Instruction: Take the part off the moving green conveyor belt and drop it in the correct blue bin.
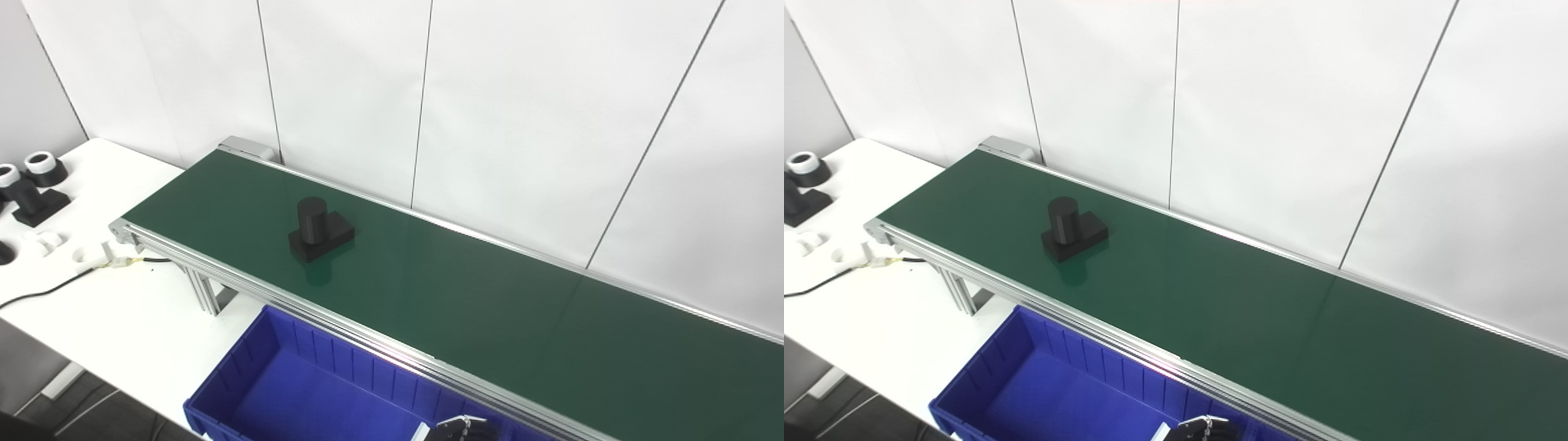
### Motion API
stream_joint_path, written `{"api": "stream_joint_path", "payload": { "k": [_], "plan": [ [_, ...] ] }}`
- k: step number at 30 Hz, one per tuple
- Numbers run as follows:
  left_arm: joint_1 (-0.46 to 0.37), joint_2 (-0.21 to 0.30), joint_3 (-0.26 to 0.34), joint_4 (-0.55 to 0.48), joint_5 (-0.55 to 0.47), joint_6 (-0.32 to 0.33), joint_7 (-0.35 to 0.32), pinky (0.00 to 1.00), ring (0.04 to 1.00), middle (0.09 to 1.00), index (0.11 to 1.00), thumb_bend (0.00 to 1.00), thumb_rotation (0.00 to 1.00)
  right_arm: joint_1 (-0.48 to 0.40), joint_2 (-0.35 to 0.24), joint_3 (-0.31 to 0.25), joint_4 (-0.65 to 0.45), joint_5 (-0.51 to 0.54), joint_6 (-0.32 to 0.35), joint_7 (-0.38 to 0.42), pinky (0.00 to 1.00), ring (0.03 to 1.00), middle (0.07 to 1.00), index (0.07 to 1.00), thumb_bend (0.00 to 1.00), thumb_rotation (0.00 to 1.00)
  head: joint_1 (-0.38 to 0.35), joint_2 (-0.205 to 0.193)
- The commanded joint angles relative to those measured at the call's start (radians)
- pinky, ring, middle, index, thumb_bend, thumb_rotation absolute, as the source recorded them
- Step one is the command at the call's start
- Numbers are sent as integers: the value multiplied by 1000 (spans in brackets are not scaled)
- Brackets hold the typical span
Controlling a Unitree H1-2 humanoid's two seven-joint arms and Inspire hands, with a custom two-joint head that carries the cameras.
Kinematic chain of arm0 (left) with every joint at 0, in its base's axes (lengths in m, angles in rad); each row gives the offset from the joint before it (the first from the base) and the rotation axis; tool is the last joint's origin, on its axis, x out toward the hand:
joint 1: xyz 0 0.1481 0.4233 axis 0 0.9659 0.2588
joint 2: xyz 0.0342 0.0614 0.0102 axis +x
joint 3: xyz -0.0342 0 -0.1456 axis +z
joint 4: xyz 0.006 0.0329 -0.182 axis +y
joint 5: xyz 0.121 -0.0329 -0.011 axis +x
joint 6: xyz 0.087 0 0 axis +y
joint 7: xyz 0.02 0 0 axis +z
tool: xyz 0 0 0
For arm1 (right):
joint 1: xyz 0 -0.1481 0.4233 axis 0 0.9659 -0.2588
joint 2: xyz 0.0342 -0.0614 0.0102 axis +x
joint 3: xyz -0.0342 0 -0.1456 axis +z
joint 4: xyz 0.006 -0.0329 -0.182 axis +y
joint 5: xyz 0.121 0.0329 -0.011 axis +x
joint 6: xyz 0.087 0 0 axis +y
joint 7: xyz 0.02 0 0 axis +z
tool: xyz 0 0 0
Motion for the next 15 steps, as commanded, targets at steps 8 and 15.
{"api": "stream_joint_path", "payload": {
  "k": [8, 15],
  "plan": [
    [13, -31, 15, -35, -16, -32, -38, 757, 734, 713, 683, 703, 0, -10, -1, 5, -19, -10, -36, -22, 625, 748, 795, 810, 556, 98, -33, 7],
    [21, -29, 29, -51, -13, -32, -57, 759, 739, 720, 693, 678, 0, -6, -1, 24, -32, -30, -36, -57, 611, 739, 785, 800, 568, 53, -82, 14]
  ]
}}
